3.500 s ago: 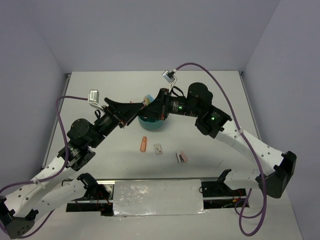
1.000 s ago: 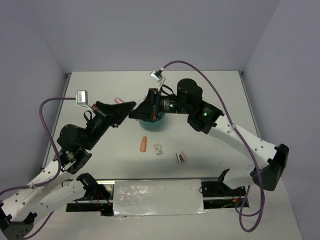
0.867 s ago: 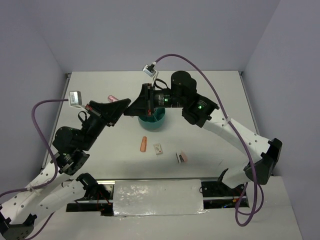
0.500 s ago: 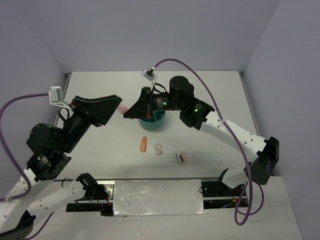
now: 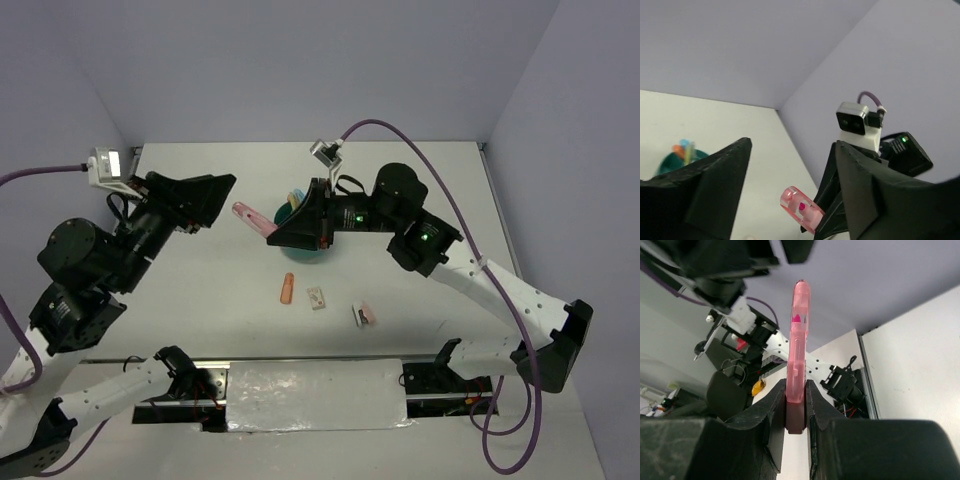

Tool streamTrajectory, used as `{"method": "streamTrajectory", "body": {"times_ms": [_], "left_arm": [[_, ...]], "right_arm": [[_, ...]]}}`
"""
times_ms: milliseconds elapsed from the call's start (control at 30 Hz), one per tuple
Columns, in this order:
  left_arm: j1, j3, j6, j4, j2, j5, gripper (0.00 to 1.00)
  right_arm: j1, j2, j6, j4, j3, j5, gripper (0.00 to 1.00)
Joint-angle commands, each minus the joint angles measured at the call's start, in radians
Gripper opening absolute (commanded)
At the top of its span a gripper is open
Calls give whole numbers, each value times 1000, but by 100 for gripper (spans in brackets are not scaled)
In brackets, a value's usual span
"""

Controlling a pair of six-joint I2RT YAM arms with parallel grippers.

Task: Sort the stationery into containers
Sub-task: Close the pen cap on the pen.

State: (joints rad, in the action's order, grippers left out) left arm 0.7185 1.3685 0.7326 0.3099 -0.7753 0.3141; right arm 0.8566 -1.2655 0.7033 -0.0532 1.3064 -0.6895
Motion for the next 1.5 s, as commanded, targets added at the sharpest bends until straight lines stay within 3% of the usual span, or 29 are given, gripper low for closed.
{"method": "streamTrajectory", "body": {"times_ms": [0,100,133,200,233,333,867,1167,1367,1467], "left_arm": [[4,-71,-36,-192,31,-175,78],[2,-138,-19,-314,34,-320,69],[2,-144,-15,-360,30,-346,61],[4,-143,-10,-368,10,-383,52],[2,-144,-6,-374,5,-415,42],[2,-158,14,-387,-2,-447,32],[2,-230,59,-411,13,-487,0],[2,-287,128,-535,2,-580,0],[2,-270,90,-478,21,-554,0],[2,-214,25,-366,30,-476,29]], "right_arm": [[-4,38,-16,-66,-1,-41,0],[-5,43,-30,-51,20,-44,0],[-5,44,-31,-50,24,-47,0],[-7,46,-30,-54,33,-58,0],[-7,46,-30,-53,36,-61,0],[-7,57,-30,-57,42,-67,0],[-17,31,-36,-59,109,-90,0],[-18,-32,-53,-33,182,-94,0],[-19,-26,-41,-62,148,-114,0],[-27,-5,-50,-54,131,-113,0]]}}
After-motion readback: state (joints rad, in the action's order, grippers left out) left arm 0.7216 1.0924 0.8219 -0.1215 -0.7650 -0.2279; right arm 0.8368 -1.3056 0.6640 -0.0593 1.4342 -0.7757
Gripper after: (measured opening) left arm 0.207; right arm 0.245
